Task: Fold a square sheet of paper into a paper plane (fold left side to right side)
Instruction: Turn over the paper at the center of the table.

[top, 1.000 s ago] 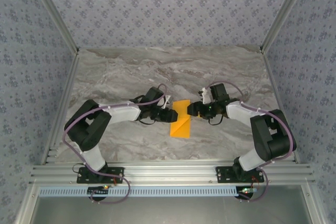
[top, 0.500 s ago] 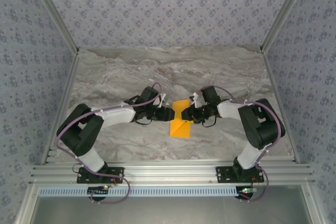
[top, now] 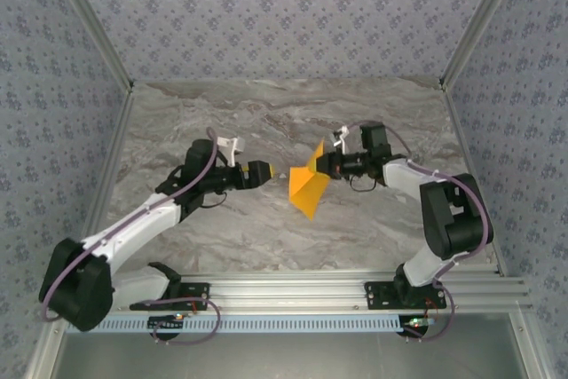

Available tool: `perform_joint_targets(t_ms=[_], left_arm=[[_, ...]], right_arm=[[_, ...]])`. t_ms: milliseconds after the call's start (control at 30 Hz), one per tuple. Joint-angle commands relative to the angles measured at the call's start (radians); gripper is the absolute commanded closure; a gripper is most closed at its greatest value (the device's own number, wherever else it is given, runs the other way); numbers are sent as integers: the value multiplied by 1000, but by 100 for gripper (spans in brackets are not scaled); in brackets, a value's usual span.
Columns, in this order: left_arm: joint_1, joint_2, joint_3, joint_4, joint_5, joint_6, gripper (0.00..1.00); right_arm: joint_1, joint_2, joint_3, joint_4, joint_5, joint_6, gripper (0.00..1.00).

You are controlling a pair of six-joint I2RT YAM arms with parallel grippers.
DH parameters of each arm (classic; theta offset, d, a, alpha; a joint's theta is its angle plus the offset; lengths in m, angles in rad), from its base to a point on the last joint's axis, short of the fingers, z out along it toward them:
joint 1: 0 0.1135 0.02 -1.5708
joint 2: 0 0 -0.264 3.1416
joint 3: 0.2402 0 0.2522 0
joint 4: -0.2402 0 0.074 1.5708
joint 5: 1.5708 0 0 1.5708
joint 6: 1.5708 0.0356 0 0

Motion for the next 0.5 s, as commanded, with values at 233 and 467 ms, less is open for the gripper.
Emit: perform_joint_targets(t_ms=[233,467], left_arm=[[4,-114,2,278,165,-166,14],[-41,-129,25,349,166,-185,21]], right_arm=[[98,-172,237,-11,-151,27,88],[183,-188,292,7,-132,71,87]])
